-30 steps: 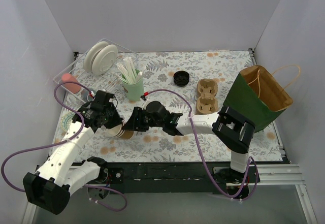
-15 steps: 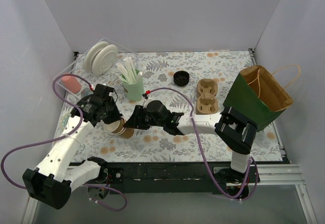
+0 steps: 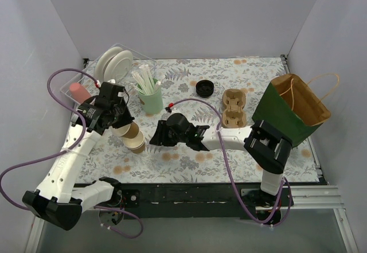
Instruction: Pack the takeout coffee
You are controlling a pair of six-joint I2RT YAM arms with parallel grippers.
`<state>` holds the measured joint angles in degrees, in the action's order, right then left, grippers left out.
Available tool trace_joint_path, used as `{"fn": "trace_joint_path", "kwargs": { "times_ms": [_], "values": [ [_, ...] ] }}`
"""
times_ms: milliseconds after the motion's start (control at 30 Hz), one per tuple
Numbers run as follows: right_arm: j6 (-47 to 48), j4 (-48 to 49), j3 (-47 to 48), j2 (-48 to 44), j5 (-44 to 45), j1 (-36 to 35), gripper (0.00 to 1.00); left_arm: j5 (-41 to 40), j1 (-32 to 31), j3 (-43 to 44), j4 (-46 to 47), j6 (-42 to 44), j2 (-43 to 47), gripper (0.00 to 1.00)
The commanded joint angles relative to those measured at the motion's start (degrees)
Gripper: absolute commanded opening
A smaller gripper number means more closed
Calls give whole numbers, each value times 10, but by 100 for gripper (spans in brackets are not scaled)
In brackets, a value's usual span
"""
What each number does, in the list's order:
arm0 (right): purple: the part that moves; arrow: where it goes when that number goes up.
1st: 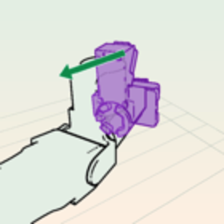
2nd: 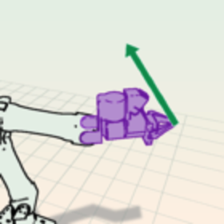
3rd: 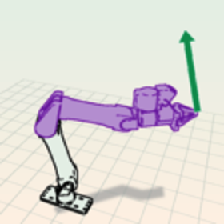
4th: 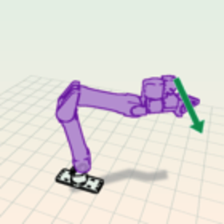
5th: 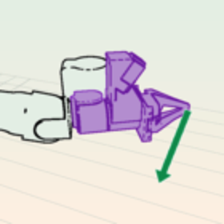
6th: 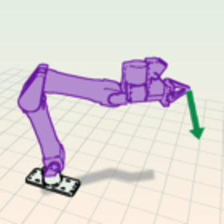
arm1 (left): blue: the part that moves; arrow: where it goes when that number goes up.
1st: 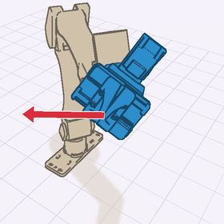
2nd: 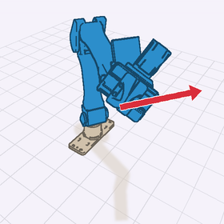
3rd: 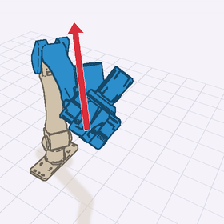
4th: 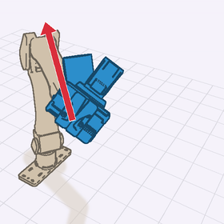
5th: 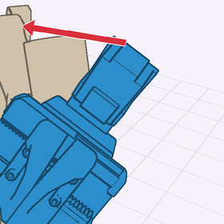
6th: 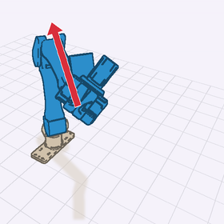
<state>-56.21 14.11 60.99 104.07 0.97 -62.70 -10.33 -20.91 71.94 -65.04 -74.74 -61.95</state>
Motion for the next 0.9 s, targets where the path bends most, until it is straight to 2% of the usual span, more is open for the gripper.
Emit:
{"fn": "trace_joint_path", "kwargs": {
  "times_ms": [0, 233, 400, 533, 567, 733, 867],
  "values": [
    [35, -2, 1, -44, 10, 0, 50, -25, -2, 39, -31, 8, -2, 0],
    [94, -45, -35, -113, 43, 4, 51, 53, -2, 77, 17, 49, -11, 0],
    [150, -108, -107, -213, 144, 5, 52, 66, -14, 75, 43, 53, -29, 0],
    [181, -180, -169, -315, 236, 6, 55, 43, -75, 93, 75, 35, -64, 0],
    [185, -205, -183, -365, 268, 6, 55, 24, -89, 100, 83, 26, -86, 0],
    [188, -268, -255, -526, 336, 6, 56, -35, -205, 122, 124, -9, -177, 0],
    [188, -315, -283, -679, 374, 6, 57, -75, -264, 147, 150, -21, -259, 0]
  ]
}}
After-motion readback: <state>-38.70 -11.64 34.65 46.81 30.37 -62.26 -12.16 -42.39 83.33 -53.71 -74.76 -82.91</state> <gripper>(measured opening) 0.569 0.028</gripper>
